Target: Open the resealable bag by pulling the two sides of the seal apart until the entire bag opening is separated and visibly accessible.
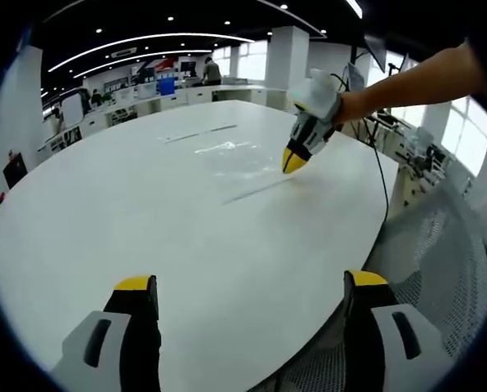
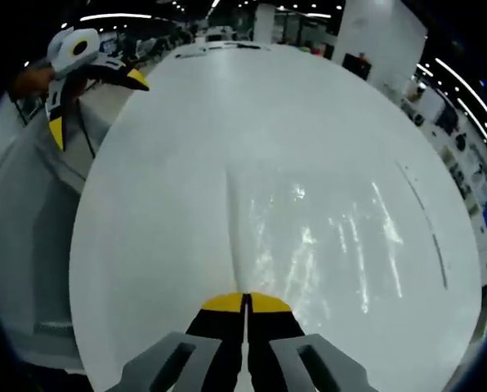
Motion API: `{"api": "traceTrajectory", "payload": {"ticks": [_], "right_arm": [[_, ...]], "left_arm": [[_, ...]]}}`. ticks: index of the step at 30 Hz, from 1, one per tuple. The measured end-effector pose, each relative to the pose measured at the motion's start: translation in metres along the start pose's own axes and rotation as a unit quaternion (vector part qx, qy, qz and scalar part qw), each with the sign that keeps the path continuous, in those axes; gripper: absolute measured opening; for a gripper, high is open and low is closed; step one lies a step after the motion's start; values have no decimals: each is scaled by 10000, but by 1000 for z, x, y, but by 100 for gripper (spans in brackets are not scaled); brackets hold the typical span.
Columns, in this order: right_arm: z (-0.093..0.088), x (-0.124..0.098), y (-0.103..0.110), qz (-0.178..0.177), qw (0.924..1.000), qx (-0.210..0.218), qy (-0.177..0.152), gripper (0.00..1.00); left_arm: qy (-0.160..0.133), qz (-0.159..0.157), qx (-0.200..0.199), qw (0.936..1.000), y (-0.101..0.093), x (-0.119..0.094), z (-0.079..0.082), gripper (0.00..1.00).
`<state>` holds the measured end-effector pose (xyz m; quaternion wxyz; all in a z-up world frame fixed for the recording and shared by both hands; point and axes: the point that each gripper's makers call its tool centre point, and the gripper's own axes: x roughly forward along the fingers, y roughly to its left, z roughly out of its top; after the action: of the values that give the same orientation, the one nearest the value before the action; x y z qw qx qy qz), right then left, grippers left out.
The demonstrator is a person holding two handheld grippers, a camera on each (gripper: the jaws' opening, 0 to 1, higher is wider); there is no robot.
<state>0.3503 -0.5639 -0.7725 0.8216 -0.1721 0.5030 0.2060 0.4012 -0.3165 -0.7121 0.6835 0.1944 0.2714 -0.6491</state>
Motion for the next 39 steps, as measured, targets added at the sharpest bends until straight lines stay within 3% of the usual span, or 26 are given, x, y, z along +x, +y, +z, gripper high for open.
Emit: {"api": "traceTrajectory", "payload": {"ticks": [4, 11, 20, 39], "right_arm": [[-6, -2, 5, 79, 10000, -5, 42, 0], [1, -12, 25, 295, 9995, -108, -78, 0], [11, -39, 55, 507, 9949, -870, -16, 0], [20, -64, 74, 595, 9886, -1380, 77, 0]], "left_arm": [[-25, -6, 6, 10000, 1, 0, 2, 91], [-10, -111, 96, 9999, -4, 5, 7, 90], [92, -399, 649, 9971, -7, 24, 29, 87], [207, -764, 1250, 9890, -16, 49, 55, 78]]}}
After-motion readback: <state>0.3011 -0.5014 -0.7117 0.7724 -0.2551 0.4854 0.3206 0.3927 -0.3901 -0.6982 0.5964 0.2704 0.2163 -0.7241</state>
